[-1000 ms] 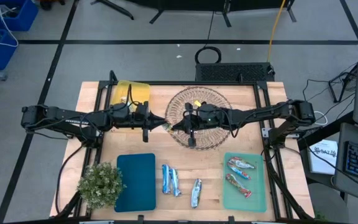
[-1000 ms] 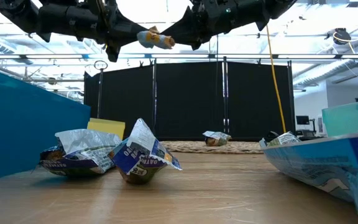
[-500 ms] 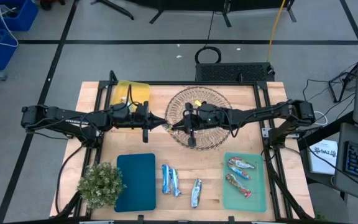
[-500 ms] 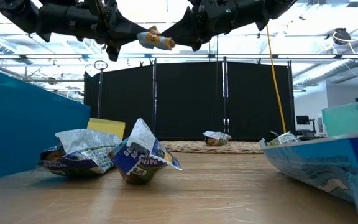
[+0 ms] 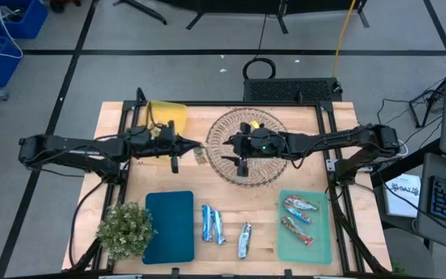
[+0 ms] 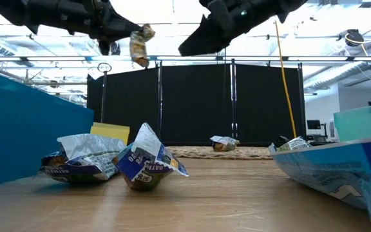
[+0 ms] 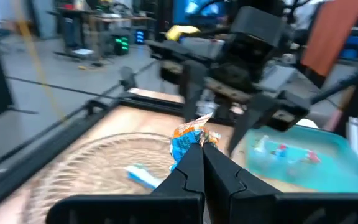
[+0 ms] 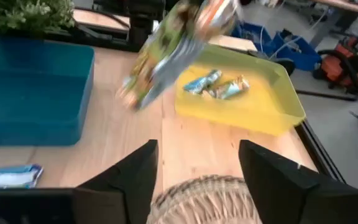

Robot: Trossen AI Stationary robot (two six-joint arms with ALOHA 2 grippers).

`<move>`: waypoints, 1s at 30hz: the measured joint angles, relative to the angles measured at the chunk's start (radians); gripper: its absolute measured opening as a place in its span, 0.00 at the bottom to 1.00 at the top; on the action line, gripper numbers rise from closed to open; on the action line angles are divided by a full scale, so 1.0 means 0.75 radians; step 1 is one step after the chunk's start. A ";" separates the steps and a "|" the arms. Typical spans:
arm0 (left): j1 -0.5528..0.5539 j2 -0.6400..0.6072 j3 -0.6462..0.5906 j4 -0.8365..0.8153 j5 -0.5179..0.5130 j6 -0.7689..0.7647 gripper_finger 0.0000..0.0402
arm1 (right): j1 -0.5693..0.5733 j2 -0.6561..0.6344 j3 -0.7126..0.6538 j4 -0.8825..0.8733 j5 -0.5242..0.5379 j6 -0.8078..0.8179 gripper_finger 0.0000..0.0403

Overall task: Pick and place Granola Bars by type
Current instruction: Put the yellow granola bar into the yellow bin

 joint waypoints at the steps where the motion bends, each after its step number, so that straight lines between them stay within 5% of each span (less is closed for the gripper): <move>1: 0.002 -0.035 0.000 -0.031 -0.023 0.008 0.00 | 0.000 -0.018 0.000 -0.023 0.000 0.001 0.56; 15: 0.007 -0.403 0.001 -0.493 -0.395 0.041 0.00 | 0.001 -0.226 -0.008 -0.409 -0.004 0.071 0.55; 30: 0.032 -0.616 -0.076 -0.601 -0.504 0.062 0.00 | -0.006 -0.776 -0.594 0.035 -0.003 0.096 0.54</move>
